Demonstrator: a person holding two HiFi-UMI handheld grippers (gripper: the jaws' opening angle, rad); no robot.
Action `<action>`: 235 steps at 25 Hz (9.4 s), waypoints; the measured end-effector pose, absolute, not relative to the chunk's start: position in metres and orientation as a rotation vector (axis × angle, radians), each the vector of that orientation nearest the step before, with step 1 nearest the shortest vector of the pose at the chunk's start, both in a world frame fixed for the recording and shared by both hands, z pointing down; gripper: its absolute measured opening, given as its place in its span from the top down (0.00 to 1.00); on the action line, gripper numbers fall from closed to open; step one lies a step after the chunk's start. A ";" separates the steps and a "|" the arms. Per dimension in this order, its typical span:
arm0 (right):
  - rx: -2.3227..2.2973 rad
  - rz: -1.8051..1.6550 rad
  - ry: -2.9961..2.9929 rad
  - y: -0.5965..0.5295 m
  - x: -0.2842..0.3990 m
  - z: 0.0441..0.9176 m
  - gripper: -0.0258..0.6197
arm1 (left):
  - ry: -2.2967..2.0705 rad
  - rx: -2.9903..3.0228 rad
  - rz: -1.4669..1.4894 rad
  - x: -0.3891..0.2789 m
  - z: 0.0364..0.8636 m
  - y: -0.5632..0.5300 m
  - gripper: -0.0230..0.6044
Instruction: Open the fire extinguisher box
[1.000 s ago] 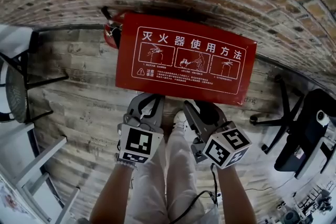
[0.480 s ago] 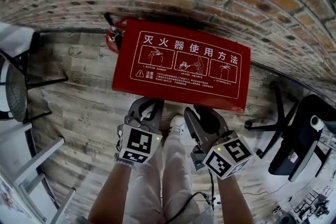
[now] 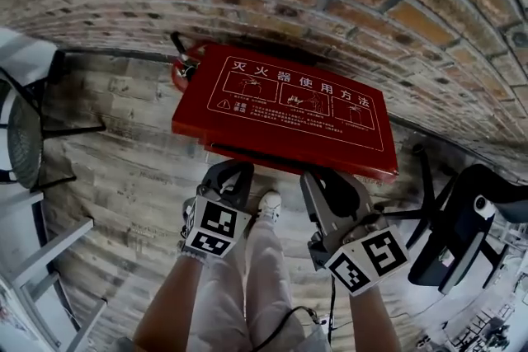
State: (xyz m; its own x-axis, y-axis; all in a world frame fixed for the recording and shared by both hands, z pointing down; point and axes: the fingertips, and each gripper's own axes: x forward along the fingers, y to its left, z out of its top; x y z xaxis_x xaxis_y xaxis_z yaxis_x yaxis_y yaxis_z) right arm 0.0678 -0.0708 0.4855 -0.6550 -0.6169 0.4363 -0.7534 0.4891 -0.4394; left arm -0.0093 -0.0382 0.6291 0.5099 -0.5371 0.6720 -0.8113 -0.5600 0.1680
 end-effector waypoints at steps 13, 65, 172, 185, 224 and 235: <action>1.224 0.598 -2.553 -0.137 0.076 0.433 0.89 | -1.108 2.237 0.777 -0.010 0.626 -0.045 0.96; 0.263 0.685 -2.258 -0.048 0.023 0.581 0.74 | -1.074 2.270 0.763 -0.011 0.627 -0.026 0.96; 0.287 0.523 -1.718 0.095 0.024 0.953 0.90 | -0.974 2.466 0.865 -0.049 0.709 -0.012 0.96; 0.586 0.702 -1.892 0.059 0.049 0.808 0.95 | -1.013 2.478 0.787 -0.029 0.623 -0.017 0.96; 1.258 0.361 -2.268 -0.051 0.094 0.293 0.95 | -1.226 2.739 0.592 -0.026 0.201 -0.070 0.96; 1.348 0.186 -2.366 -0.063 0.095 0.199 0.95 | -1.291 2.834 0.554 -0.034 0.135 -0.065 0.96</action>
State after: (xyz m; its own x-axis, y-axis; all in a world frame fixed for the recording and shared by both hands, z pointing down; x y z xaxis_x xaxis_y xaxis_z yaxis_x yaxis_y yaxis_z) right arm 0.0950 -0.0627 0.1995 -0.4489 -0.7930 0.4119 -0.8475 0.5239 0.0849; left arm -0.0345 -0.0655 0.1354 0.6054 -0.7352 0.3051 -0.7276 -0.6665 -0.1625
